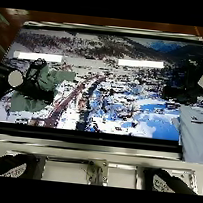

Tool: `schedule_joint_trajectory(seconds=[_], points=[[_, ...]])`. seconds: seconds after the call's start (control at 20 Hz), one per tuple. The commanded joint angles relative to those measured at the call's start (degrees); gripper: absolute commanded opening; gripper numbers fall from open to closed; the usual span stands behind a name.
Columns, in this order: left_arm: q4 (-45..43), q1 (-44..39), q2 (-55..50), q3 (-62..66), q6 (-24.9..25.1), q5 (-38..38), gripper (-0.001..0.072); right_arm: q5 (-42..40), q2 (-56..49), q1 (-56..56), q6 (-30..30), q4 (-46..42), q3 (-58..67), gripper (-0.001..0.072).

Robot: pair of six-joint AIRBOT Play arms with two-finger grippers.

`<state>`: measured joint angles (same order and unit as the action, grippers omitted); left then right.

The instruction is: Fold the shirts.

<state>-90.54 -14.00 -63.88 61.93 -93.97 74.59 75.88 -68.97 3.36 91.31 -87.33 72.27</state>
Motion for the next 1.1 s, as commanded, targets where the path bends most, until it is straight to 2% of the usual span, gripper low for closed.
schedule_joint_trajectory(seconds=[0.0, 0.9, 1.05], points=[[0.00, 0.04, 0.04, -0.02, 0.00, -0.02, 0.0593, 0.00, -0.02, 0.04, 0.02, 0.00, 0.00, 0.0625], [0.20, 0.04, 0.04, -0.02, -0.04, -0.04, 0.0593, -0.57, -0.02, 0.04, 0.68, 0.15, -0.02, 0.0625], [2.05, 0.04, 0.02, -0.02, -0.02, -0.02, 0.0593, -0.02, -0.02, 0.04, 1.18, 2.43, -0.02, 0.0625]])
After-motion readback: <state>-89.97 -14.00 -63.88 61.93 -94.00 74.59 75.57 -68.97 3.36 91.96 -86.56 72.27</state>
